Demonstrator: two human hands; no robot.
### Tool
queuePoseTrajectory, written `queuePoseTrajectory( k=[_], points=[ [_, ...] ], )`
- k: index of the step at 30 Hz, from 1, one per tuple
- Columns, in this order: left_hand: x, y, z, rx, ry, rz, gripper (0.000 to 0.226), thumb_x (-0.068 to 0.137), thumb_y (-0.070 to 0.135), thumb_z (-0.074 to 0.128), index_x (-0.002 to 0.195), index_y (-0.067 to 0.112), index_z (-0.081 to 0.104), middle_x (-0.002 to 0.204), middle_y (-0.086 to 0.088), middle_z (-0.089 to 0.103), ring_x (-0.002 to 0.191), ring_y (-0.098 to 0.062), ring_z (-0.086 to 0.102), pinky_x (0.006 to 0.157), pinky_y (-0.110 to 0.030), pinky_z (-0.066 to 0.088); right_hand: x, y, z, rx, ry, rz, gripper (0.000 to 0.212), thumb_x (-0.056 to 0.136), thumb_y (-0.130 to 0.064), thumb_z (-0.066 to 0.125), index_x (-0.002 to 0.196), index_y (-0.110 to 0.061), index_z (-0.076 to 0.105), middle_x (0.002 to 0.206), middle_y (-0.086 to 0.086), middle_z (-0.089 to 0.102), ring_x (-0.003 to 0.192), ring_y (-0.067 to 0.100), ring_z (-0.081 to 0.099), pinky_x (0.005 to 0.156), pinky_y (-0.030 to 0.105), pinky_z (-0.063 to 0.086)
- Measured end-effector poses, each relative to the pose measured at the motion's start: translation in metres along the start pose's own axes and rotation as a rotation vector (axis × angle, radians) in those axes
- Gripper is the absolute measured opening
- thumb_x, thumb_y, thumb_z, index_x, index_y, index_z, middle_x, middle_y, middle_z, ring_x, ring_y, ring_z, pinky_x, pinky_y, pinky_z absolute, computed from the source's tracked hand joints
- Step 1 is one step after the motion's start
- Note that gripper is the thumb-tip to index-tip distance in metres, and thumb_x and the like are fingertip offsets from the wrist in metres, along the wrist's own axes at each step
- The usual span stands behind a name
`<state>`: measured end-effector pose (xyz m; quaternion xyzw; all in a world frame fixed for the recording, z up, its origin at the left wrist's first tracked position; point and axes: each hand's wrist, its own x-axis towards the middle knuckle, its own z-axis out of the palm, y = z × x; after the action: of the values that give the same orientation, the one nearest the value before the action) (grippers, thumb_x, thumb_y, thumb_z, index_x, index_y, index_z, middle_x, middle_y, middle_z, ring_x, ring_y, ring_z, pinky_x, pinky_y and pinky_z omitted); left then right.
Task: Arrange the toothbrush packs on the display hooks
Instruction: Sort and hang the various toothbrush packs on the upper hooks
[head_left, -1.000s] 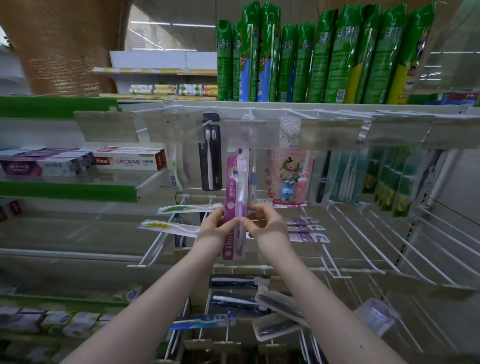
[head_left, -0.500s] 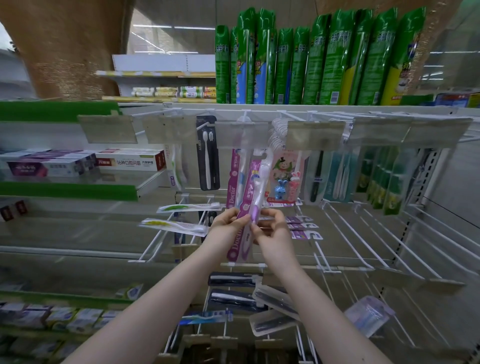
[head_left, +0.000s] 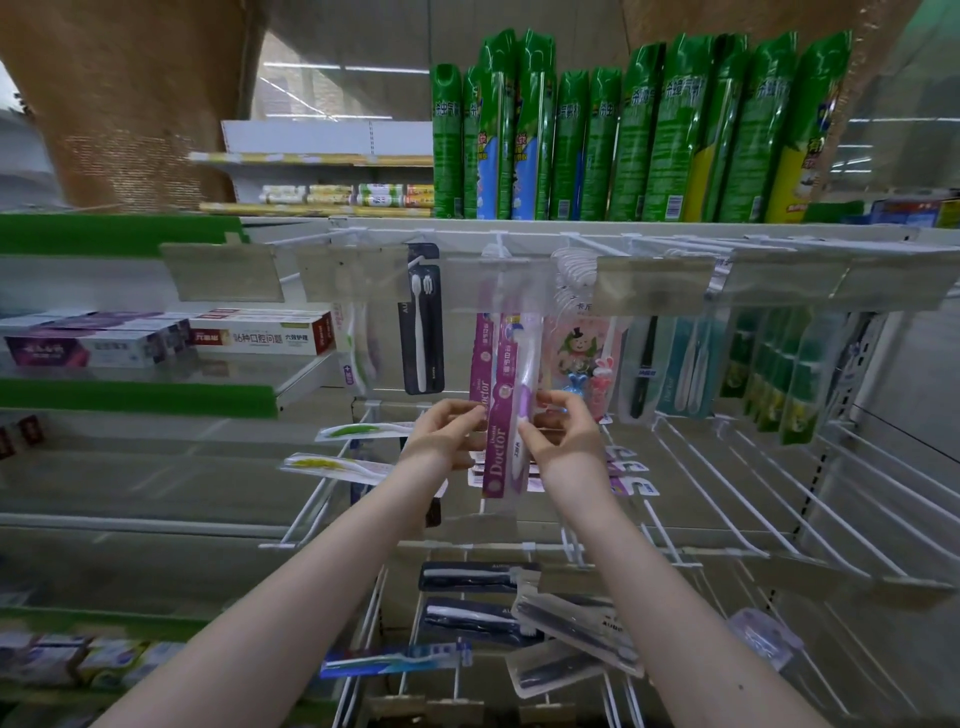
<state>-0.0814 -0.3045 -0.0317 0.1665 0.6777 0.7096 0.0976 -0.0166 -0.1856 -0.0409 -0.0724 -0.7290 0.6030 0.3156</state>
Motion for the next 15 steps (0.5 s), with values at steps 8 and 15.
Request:
queuePoseTrajectory(
  k=[8, 15],
  points=[
    [0.007, -0.006, -0.013, 0.018, -0.016, 0.092, 0.015, 0.097, 0.021, 0.048, 0.101, 0.01, 0.057, 0.088, -0.002, 0.064, 0.073, -0.013, 0.061, 0.067, -0.026, 0.049, 0.007, 0.005, 0.005, -0.054, 0.004, -0.06, 0.02, 0.088, -0.014, 0.063, 0.103, -0.024, 0.054, 0.09, -0.006, 0.064, 0.08, 0.004, 0.062, 0.059, 0.01, 0.05],
    [0.022, -0.011, -0.021, 0.006, -0.013, 0.065, 0.013, 0.095, 0.025, 0.052, 0.096, 0.015, 0.06, 0.094, -0.003, 0.067, 0.081, -0.018, 0.063, 0.08, -0.036, 0.051, 0.023, 0.002, 0.014, -0.01, 0.075, -0.085, 0.033, 0.088, -0.014, 0.063, 0.12, -0.021, 0.055, 0.088, -0.004, 0.063, 0.078, 0.002, 0.059, 0.059, 0.005, 0.046]
  ],
)
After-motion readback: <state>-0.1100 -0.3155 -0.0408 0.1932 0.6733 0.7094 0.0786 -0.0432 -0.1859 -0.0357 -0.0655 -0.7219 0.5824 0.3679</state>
